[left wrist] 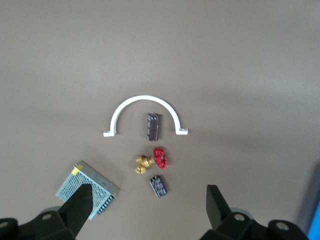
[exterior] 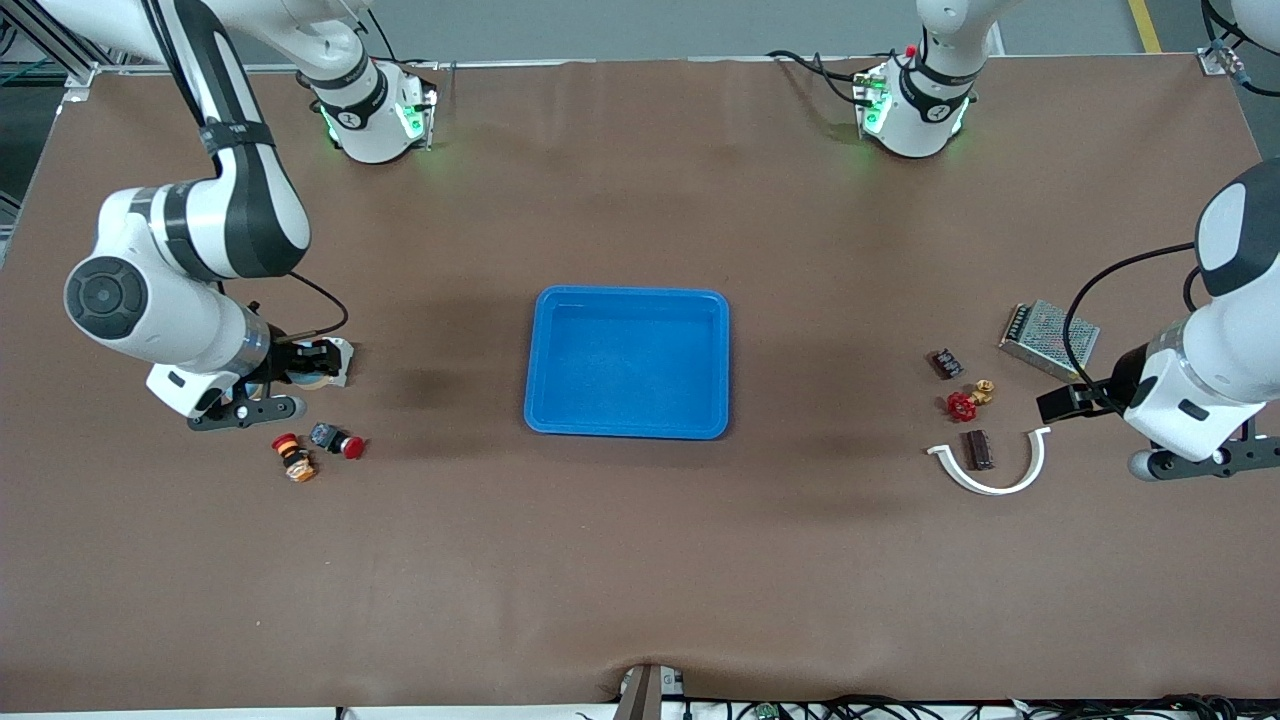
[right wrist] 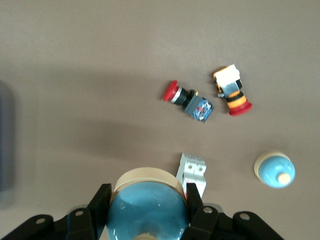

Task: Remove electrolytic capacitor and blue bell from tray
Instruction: 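Carry the dome beside the breaker with the right gripper and release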

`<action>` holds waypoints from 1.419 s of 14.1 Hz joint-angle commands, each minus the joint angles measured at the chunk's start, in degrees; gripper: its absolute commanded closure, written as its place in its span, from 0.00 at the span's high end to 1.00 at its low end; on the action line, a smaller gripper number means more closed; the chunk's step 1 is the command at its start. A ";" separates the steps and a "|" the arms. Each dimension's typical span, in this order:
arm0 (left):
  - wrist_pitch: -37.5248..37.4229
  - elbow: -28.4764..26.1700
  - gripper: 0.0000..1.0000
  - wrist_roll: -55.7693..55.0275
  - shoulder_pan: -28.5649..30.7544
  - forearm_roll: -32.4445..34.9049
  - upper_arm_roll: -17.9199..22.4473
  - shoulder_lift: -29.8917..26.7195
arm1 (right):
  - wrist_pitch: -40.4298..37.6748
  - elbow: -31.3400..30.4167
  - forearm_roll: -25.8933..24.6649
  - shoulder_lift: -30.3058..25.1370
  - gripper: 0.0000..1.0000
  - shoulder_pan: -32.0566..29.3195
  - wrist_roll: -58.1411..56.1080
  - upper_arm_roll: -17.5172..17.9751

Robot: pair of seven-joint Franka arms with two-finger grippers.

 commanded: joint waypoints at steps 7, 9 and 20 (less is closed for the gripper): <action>-3.97 -1.51 1.00 15.60 -11.70 -13.22 19.72 -14.59 | 12.27 -8.18 -0.29 3.19 0.45 -0.89 -0.68 1.27; -5.99 -1.60 1.00 15.79 -17.05 -13.49 24.56 -16.44 | 13.94 -8.18 -0.20 5.12 0.45 -0.54 -0.59 1.35; -3.89 -14.69 1.00 15.79 -32.89 -22.99 40.84 -29.80 | 22.38 -8.27 -0.11 12.95 0.46 2.00 -0.16 1.62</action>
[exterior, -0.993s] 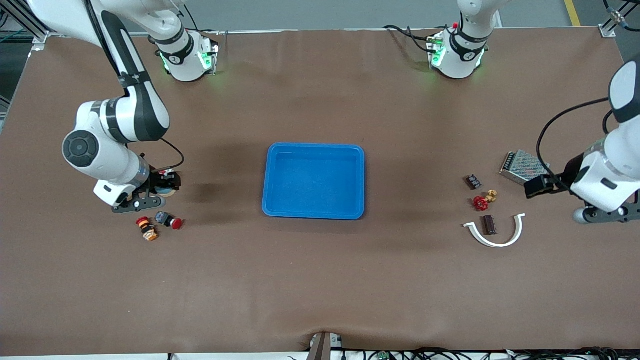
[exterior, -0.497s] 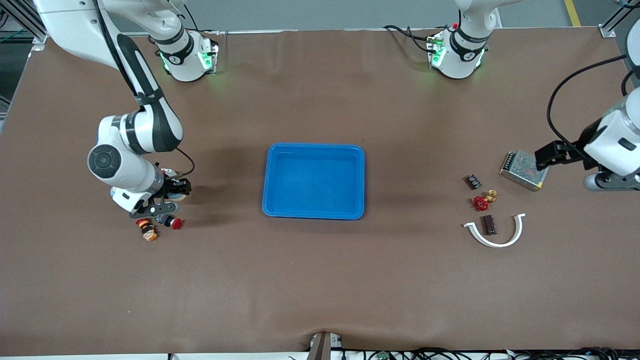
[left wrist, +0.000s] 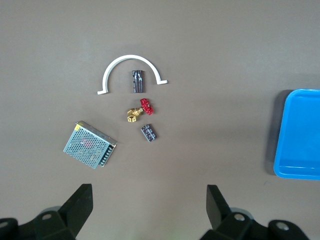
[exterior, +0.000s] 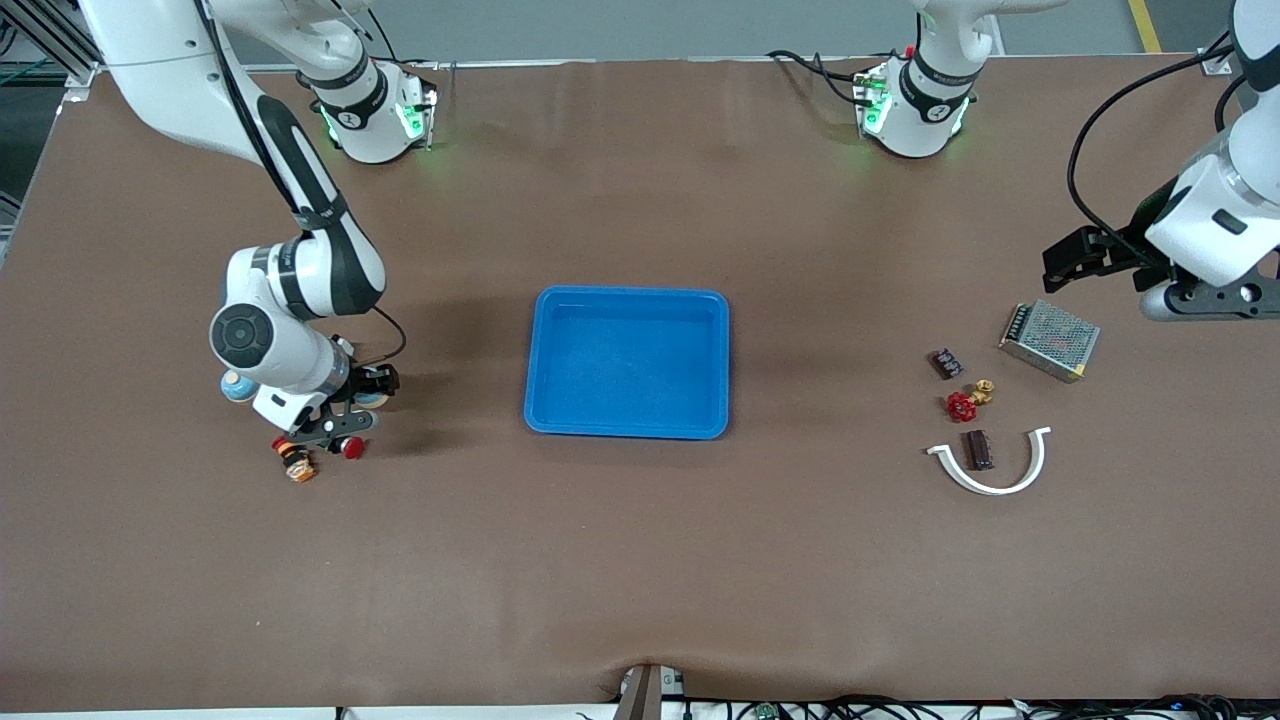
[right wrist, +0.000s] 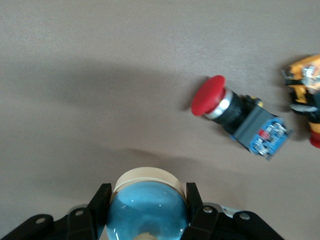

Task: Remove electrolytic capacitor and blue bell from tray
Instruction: 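Carry the dome beside the breaker with the right gripper and release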

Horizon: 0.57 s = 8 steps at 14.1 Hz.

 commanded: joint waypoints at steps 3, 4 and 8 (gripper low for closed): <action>2.36 -6.54 1.00 0.69 -3.54 -0.42 0.97 -6.39 | 2.36 0.02 -0.22 2.29 0.46 1.45 0.27 -0.10; 2.54 -7.24 1.00 0.69 -3.54 -0.42 0.97 -6.92 | 2.80 0.02 -0.22 2.55 0.46 1.45 0.27 -0.10; 2.19 -7.95 1.00 0.69 -3.63 -0.42 0.97 -8.33 | 3.50 0.02 -0.22 3.17 0.46 1.36 0.27 -0.10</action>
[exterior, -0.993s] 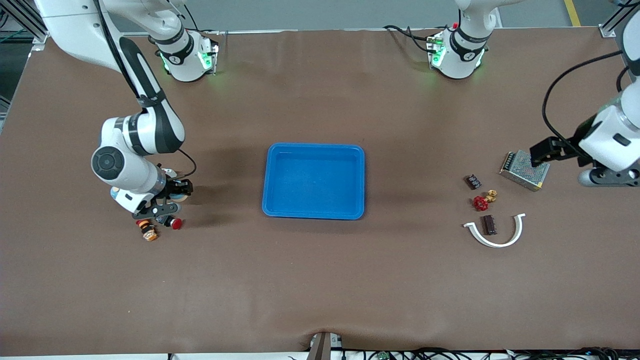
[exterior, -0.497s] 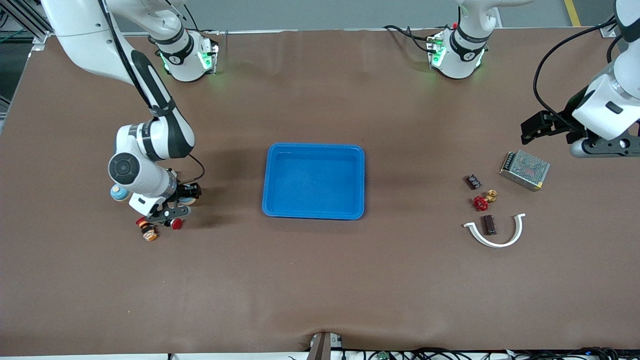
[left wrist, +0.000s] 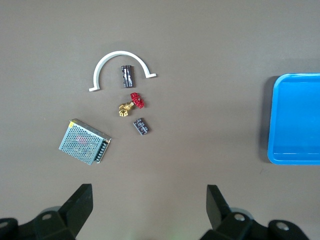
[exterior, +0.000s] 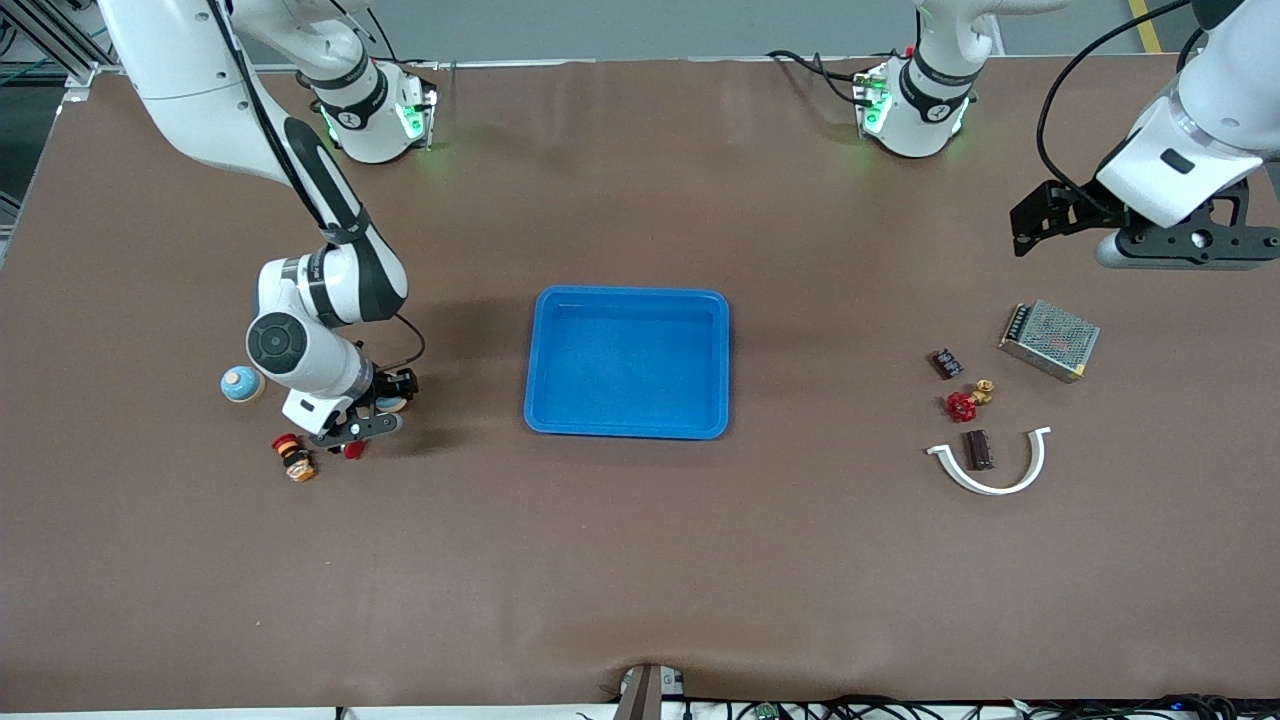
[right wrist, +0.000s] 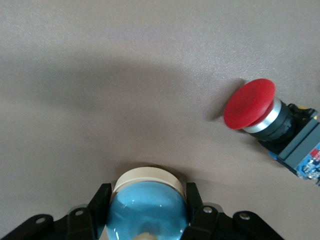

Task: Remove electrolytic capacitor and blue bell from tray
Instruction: 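Carry the dome beside the breaker with the right gripper and release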

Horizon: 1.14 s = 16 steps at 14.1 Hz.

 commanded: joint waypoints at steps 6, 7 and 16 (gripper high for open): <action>0.54 -0.19 1.00 -0.18 -0.21 -0.38 0.29 -0.79 | 0.84 0.10 -0.22 0.17 0.50 0.03 0.24 -0.11; 0.62 -0.10 1.00 -0.18 -0.21 -0.38 0.29 -0.61 | 0.75 0.19 -0.22 0.17 0.65 -0.06 0.24 -0.11; -0.17 0.25 1.00 0.17 0.23 -0.56 0.29 -0.26 | -6.42 4.04 -0.22 -1.66 1.00 2.04 6.02 -0.11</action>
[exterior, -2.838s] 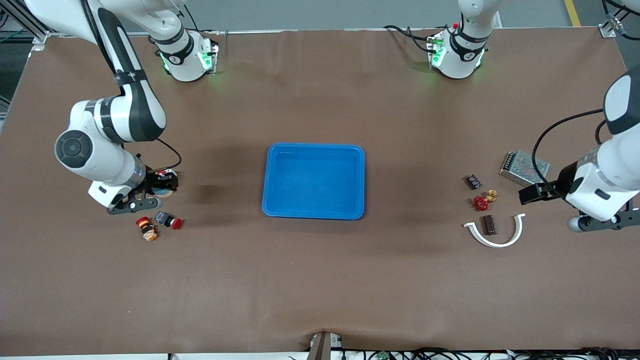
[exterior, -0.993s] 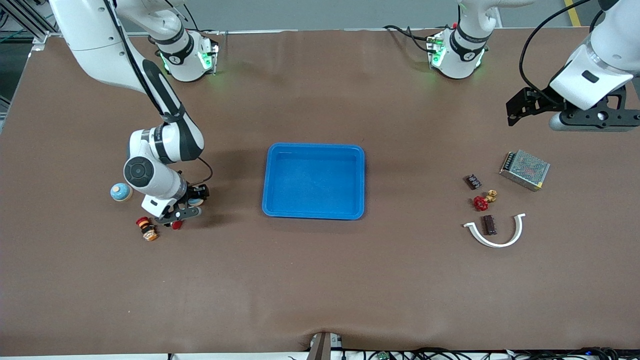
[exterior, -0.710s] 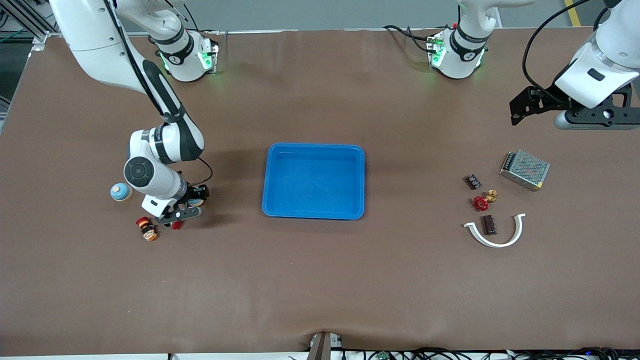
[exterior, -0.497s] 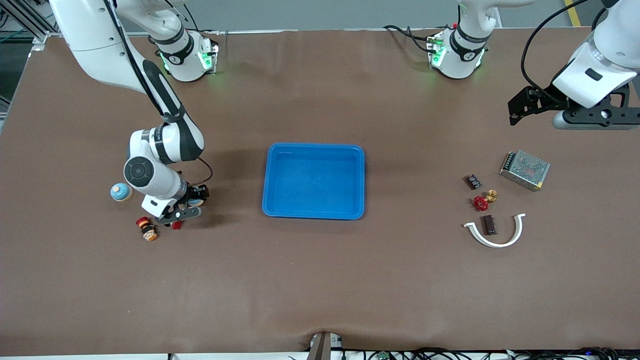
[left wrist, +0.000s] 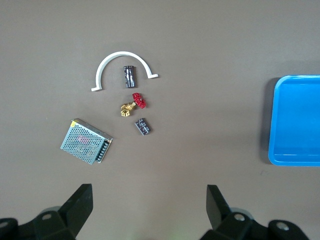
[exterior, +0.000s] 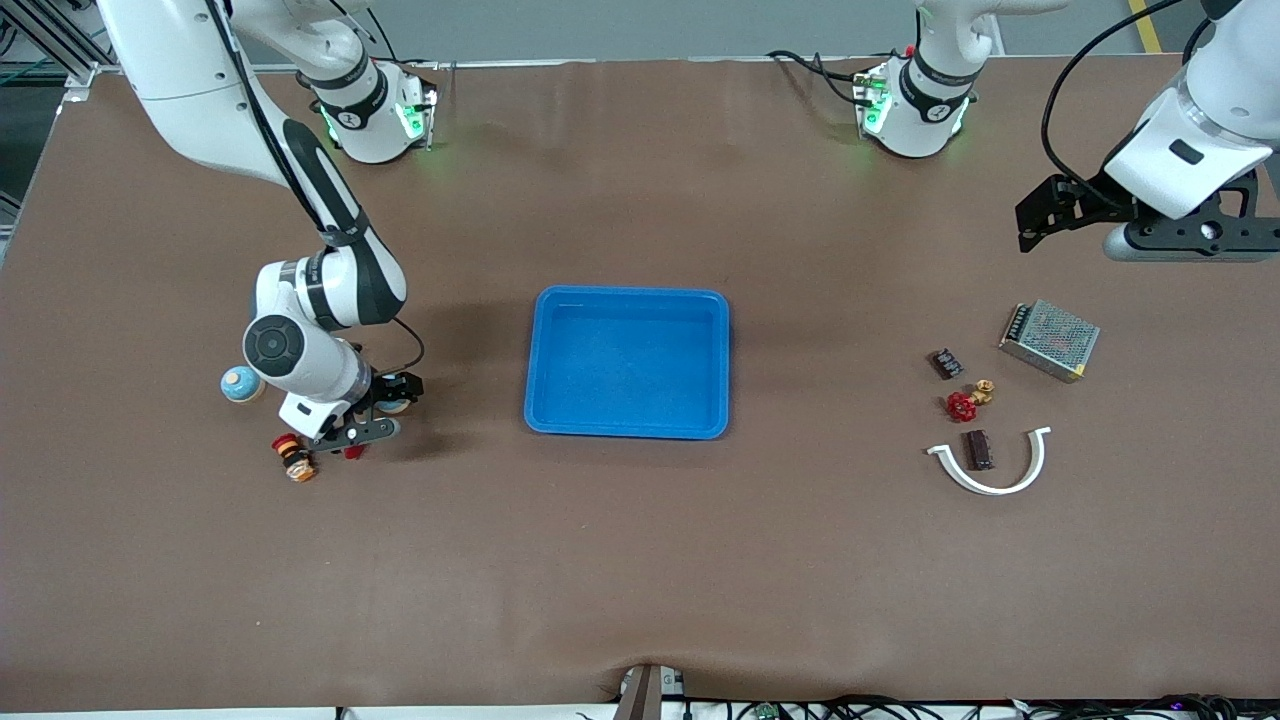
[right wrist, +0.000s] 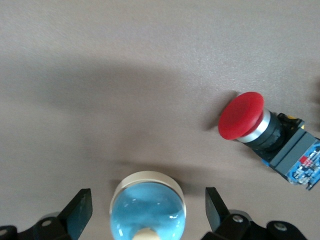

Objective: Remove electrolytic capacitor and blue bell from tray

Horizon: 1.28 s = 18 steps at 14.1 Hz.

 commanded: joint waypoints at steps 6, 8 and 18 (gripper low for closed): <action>-0.38 0.49 1.00 0.76 0.08 -0.64 -0.01 0.03 | -27.50 9.85 -0.60 -11.01 1.00 3.66 8.97 -0.16; -0.38 0.40 1.00 0.85 0.17 -0.64 -0.01 -0.06 | -32.60 12.13 -0.86 -14.18 1.00 3.31 8.97 -0.25; -0.38 0.40 1.00 0.85 0.17 -0.73 0.08 0.03 | -55.64 21.20 -1.30 -28.07 1.00 -1.43 7.83 -0.42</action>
